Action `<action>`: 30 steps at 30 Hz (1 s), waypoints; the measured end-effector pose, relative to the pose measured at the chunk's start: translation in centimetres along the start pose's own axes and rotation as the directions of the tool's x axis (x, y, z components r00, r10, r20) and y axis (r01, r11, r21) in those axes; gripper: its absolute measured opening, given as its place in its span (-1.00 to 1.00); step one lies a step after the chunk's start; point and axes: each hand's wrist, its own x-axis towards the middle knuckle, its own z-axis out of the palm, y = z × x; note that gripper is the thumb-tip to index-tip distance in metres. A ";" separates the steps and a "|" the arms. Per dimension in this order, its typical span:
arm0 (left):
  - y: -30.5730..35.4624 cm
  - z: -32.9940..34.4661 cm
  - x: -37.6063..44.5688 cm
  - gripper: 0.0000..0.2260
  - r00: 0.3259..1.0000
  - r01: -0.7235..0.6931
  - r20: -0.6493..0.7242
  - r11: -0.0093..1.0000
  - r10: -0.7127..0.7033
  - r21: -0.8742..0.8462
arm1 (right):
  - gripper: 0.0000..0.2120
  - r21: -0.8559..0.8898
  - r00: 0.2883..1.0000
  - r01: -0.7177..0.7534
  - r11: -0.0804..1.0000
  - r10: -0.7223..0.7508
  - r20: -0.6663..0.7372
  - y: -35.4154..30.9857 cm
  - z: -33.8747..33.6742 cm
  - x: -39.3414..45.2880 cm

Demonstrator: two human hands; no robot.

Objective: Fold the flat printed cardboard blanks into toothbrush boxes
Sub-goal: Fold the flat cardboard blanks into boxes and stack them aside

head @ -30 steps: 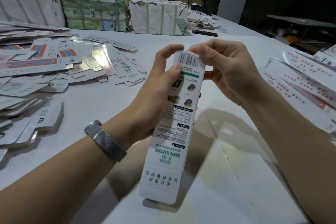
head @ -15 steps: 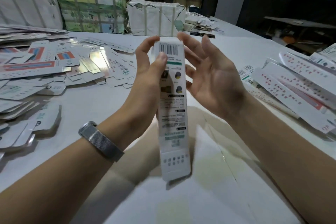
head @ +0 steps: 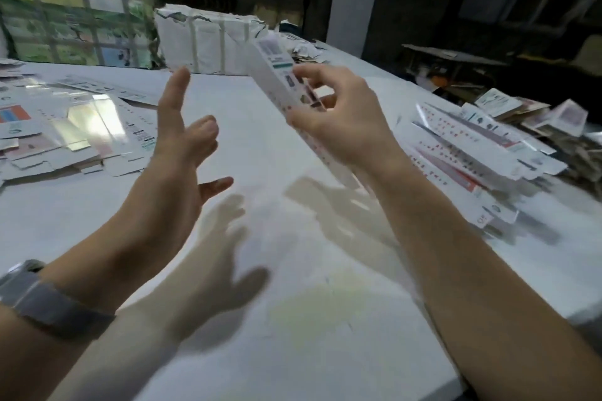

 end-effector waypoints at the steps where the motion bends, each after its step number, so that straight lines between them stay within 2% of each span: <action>1: -0.2 -0.1 0.1 -0.65 1.000 0.005 -0.006 1.000 -0.005 0.011 | -0.47 -0.124 0.998 -0.043 0.991 0.036 -0.053 0.6 -1.4 0.7; 4: -0.8 -0.4 0.1 -0.71 1.000 0.017 0.005 0.999 -0.017 0.043 | -0.57 -0.458 0.968 -0.238 0.856 0.246 -0.043 3.3 -5.3 1.9; 7: -1.0 -0.6 0.0 -0.71 0.998 0.031 0.053 0.997 -0.035 0.073 | -0.67 -0.615 0.913 -0.343 0.710 0.407 -0.040 5.9 -6.9 2.3; 11: -1.0 -0.7 -0.2 -0.74 0.995 0.033 0.091 0.996 -0.041 0.088 | -0.72 -0.660 0.903 -0.422 0.621 0.356 -0.242 7.6 -7.2 3.1; 15: -0.9 -0.8 -0.4 -0.67 0.993 0.023 0.110 0.995 -0.033 0.095 | -0.67 -0.685 0.921 -0.382 0.620 0.320 -0.224 8.2 -6.4 3.1; 18: -1.0 -1.0 -0.3 -0.69 0.994 0.023 0.102 0.994 -0.034 0.110 | -0.78 -0.502 0.940 -0.340 0.795 0.279 -0.195 7.1 -5.2 3.1; 20: -1.0 -1.1 -0.2 -0.73 0.996 0.023 0.082 0.989 -0.035 0.145 | -0.90 -0.137 0.957 -0.280 0.950 0.265 -0.120 5.5 -3.6 2.8; 21: -0.9 -1.1 -0.2 -0.77 0.997 0.022 0.068 0.986 -0.034 0.164 | -0.94 0.095 0.961 -0.269 0.958 0.274 -0.044 4.5 -2.7 2.5; 23: -0.8 -1.2 -0.2 -0.80 0.999 0.025 0.039 0.978 -0.034 0.206 | -0.94 0.469 0.953 -0.303 0.830 0.263 0.151 2.5 -0.9 1.5; 25: -0.4 -1.3 -0.1 -0.80 0.999 0.034 -0.004 0.967 -0.034 0.251 | -0.86 0.679 0.929 -0.366 0.636 0.200 0.313 1.1 0.8 0.3; 27: -0.1 -1.6 0.1 -0.81 0.997 0.063 -0.065 0.959 -0.047 0.277 | -0.74 0.763 0.888 -0.449 0.464 0.135 0.440 0.1 2.4 -0.8; 28: 0.0 -1.7 0.2 -0.83 0.994 0.083 -0.094 0.956 -0.059 0.281 | -0.69 0.772 0.867 -0.483 0.412 0.106 0.486 -0.3 3.2 -1.4; 30: 0.0 -2.1 0.3 -0.84 0.990 0.110 -0.121 0.938 -0.074 0.328 | -0.63 0.765 0.841 -0.516 0.386 0.062 0.537 -0.6 4.7 -2.4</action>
